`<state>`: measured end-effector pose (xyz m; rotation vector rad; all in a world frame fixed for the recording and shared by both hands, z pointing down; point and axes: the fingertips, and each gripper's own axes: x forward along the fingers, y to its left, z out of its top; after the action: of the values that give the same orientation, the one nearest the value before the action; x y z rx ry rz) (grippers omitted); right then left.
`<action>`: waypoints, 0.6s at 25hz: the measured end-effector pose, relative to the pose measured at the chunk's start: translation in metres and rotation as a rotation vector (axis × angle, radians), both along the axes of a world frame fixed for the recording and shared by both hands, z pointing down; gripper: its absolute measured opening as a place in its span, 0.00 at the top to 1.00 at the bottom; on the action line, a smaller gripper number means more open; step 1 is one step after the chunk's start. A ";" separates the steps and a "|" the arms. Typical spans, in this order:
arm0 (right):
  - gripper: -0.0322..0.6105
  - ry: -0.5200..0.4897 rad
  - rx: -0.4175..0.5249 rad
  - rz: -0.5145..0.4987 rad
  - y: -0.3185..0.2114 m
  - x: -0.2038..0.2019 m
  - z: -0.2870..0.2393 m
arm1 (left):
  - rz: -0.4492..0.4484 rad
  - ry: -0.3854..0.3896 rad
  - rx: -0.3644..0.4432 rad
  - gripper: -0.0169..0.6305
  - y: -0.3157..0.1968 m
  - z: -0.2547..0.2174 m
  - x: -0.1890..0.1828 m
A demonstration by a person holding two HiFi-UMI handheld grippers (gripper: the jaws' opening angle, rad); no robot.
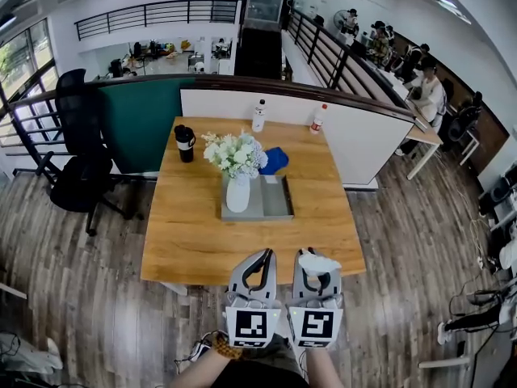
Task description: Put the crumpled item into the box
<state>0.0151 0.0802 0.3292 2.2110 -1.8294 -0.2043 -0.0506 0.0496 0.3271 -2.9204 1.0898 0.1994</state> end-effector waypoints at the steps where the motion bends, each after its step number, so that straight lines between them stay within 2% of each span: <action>1: 0.83 -0.002 0.003 0.005 -0.002 0.002 -0.001 | 0.005 -0.001 0.001 0.94 -0.001 0.000 0.001; 9: 0.83 -0.022 -0.005 0.022 -0.020 0.023 0.010 | 0.018 -0.033 -0.006 0.94 -0.020 0.009 0.016; 15: 0.83 -0.046 0.000 0.022 -0.044 0.054 0.017 | 0.025 -0.045 0.002 0.94 -0.040 0.009 0.042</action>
<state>0.0692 0.0357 0.3461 2.2532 -1.8271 -0.1500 -0.0088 0.0100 0.3362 -2.9226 1.0468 0.1341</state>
